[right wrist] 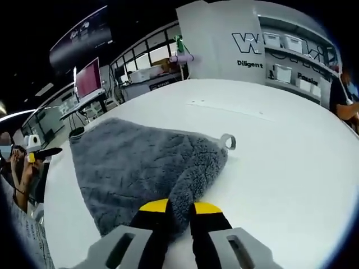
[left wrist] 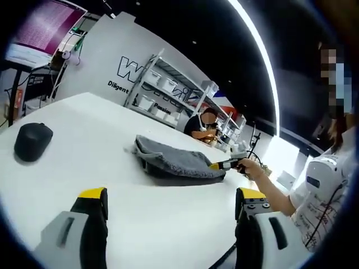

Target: Fold the towel on the table until its edges align and the towel forms a compact rectangular stack.

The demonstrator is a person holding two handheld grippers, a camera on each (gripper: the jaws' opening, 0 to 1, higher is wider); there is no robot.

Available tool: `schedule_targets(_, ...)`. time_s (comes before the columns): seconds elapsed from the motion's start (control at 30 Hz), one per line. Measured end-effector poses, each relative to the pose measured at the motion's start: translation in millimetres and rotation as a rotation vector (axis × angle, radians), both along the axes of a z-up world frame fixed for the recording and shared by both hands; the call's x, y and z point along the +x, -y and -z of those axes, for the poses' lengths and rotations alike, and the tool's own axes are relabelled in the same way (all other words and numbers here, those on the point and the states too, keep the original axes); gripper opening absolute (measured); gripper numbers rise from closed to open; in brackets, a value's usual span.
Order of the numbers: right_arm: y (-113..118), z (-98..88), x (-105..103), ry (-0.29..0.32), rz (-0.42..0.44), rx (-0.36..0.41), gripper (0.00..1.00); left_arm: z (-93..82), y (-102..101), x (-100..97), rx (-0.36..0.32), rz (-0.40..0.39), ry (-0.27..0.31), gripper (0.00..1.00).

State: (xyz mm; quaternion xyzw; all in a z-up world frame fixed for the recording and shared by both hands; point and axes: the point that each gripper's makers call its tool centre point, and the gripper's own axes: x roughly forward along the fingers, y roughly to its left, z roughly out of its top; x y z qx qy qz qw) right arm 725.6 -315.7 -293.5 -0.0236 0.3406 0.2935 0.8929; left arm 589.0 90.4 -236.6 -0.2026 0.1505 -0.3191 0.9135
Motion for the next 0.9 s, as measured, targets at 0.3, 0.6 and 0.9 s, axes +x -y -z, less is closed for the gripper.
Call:
schedule_targets(0.3,23.7,0.2,-3.4,-0.005,0.016,-0.035,0.15,-1.7,-4.1,-1.9,0.007,-0.007,0.004,0.99)
schedule_targets(0.6,40.8,0.2,-3.6,-0.016,0.018,-0.068,0.15,-5.9,-9.7,-3.8,0.014,-0.019,0.014,0.99)
schedule_targets(0.9,54.9,0.4,-5.5,-0.028,0.009,-0.083,0.15,-6.7,-9.6,-5.4,0.022,-0.025,0.014,0.99)
